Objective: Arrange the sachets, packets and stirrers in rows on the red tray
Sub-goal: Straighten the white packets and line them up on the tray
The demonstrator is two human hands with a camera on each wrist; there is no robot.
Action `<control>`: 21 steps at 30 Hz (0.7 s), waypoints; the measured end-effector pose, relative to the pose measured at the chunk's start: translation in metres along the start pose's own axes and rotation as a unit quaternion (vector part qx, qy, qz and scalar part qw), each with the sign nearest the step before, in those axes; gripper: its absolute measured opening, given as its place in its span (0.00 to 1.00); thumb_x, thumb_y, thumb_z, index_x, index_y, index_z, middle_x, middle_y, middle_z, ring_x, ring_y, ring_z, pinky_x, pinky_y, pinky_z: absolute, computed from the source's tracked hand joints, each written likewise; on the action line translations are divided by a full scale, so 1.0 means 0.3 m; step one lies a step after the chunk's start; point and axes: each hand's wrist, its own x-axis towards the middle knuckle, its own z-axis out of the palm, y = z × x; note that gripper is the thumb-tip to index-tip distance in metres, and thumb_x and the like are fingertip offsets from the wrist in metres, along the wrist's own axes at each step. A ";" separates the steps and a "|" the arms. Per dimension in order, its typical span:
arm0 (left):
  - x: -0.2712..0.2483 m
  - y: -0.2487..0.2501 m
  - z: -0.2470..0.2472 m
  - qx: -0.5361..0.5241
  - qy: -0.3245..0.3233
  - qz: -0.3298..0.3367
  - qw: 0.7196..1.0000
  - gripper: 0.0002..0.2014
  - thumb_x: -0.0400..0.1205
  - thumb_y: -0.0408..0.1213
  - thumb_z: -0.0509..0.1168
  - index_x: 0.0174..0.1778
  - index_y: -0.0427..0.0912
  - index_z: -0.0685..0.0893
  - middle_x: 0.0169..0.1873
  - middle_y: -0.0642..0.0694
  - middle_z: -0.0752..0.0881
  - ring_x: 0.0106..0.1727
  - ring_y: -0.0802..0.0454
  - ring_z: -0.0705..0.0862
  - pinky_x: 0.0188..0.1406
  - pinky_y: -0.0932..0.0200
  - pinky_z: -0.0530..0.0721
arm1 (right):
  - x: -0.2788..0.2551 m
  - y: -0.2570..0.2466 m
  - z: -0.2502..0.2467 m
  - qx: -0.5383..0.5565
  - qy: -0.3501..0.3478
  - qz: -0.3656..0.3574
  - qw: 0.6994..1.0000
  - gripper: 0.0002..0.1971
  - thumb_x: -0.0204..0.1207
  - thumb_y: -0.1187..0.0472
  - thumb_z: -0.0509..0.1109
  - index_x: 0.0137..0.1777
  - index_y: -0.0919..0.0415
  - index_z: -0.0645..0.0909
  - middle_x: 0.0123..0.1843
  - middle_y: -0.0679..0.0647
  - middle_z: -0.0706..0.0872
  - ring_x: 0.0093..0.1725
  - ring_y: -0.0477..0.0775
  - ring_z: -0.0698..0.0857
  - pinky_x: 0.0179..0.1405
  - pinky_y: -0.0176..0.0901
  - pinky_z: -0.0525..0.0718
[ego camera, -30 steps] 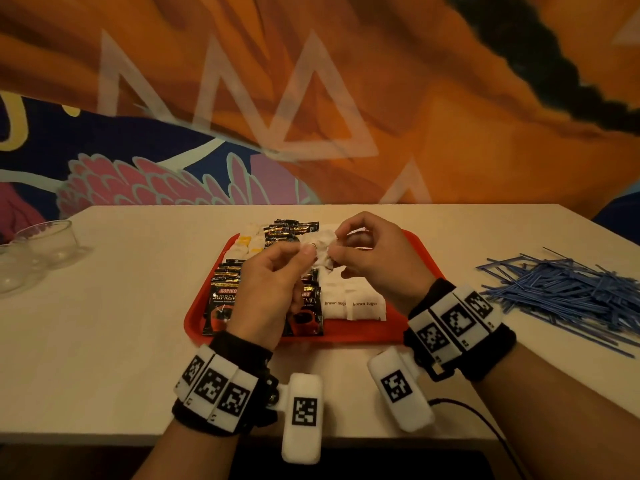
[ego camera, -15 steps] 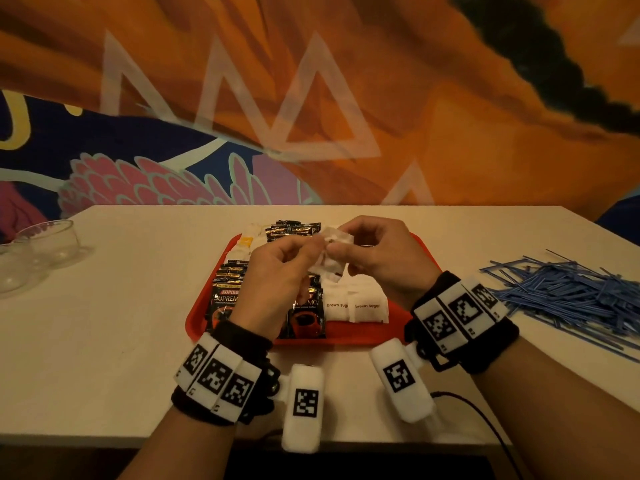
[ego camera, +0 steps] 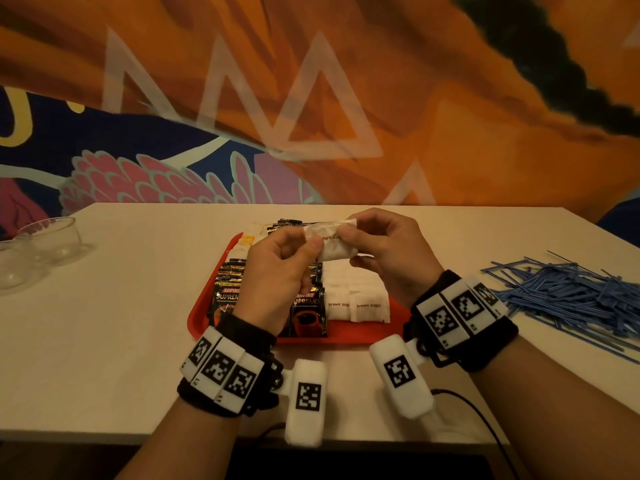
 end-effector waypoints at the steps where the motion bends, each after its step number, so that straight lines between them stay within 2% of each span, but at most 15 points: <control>1: 0.001 0.000 0.000 0.001 0.001 0.000 1.000 0.06 0.85 0.31 0.66 0.55 0.35 0.85 0.29 0.52 0.85 0.19 0.55 0.71 0.17 0.63 0.71 | -0.001 0.003 0.003 0.000 0.006 -0.008 1.000 0.03 0.76 0.68 0.75 0.43 0.61 0.84 0.38 0.54 0.88 0.34 0.47 0.86 0.32 0.39 0.83; 6: 0.000 0.000 -0.002 0.014 0.003 0.005 1.000 0.06 0.85 0.31 0.66 0.55 0.38 0.86 0.28 0.53 0.84 0.20 0.54 0.72 0.17 0.62 0.71 | -0.009 0.020 0.000 -0.027 0.017 -0.065 0.997 0.08 0.76 0.71 0.74 0.42 0.57 0.88 0.40 0.51 0.90 0.36 0.46 0.87 0.31 0.41 0.85; 9: -0.002 0.001 -0.006 0.019 0.005 0.001 1.000 0.05 0.85 0.30 0.66 0.54 0.41 0.87 0.29 0.51 0.85 0.20 0.54 0.72 0.17 0.61 0.72 | -0.009 0.021 -0.018 -0.098 -0.020 -0.053 0.994 0.09 0.72 0.69 0.79 0.48 0.57 0.87 0.46 0.57 0.91 0.39 0.50 0.88 0.33 0.42 0.86; 11: -0.004 0.000 -0.008 0.025 -0.001 -0.003 1.000 0.04 0.85 0.31 0.66 0.51 0.42 0.87 0.29 0.51 0.85 0.20 0.53 0.72 0.17 0.61 0.72 | -0.005 0.028 -0.026 -0.160 -0.031 -0.053 0.985 0.07 0.71 0.67 0.81 0.46 0.58 0.88 0.42 0.59 0.91 0.37 0.50 0.86 0.31 0.39 0.82; 13: -0.005 0.000 -0.010 0.041 0.000 0.000 0.999 0.04 0.85 0.36 0.67 0.47 0.43 0.87 0.28 0.53 0.85 0.21 0.53 0.73 0.18 0.61 0.72 | -0.005 0.029 -0.035 -0.217 -0.038 -0.060 0.974 0.04 0.71 0.66 0.81 0.41 0.59 0.89 0.36 0.55 0.91 0.35 0.47 0.86 0.31 0.36 0.79; 15: -0.001 -0.006 -0.013 0.068 0.009 0.018 0.997 0.06 0.85 0.37 0.68 0.43 0.43 0.88 0.26 0.57 0.84 0.21 0.60 0.76 0.21 0.68 0.73 | -0.009 0.024 -0.043 -0.259 -0.057 -0.052 0.963 0.03 0.70 0.64 0.82 0.40 0.60 0.90 0.33 0.53 0.91 0.33 0.46 0.86 0.30 0.35 0.79; 16: 0.000 -0.009 -0.013 0.080 0.012 0.024 0.996 0.07 0.85 0.37 0.68 0.43 0.44 0.88 0.25 0.59 0.84 0.21 0.64 0.77 0.23 0.72 0.73 | -0.010 0.021 -0.047 -0.271 -0.068 -0.044 0.959 0.04 0.70 0.63 0.82 0.39 0.60 0.90 0.32 0.54 0.91 0.32 0.48 0.86 0.30 0.37 0.79; 18: -0.001 -0.014 -0.012 0.098 0.015 0.022 0.995 0.06 0.85 0.35 0.68 0.43 0.43 0.89 0.23 0.61 0.83 0.21 0.67 0.77 0.23 0.75 0.72 | -0.009 0.018 -0.059 -0.292 -0.081 -0.027 0.953 0.05 0.69 0.62 0.83 0.38 0.59 0.89 0.33 0.55 0.91 0.33 0.51 0.87 0.31 0.40 0.82; 21: -0.001 -0.012 -0.022 0.078 0.031 -0.017 0.996 0.06 0.86 0.36 0.67 0.45 0.43 0.88 0.25 0.57 0.85 0.19 0.62 0.75 0.20 0.67 0.72 | -0.004 0.027 -0.081 -0.363 -0.102 0.001 0.926 0.05 0.71 0.59 0.82 0.39 0.58 0.88 0.34 0.52 0.92 0.38 0.56 0.91 0.40 0.50 0.87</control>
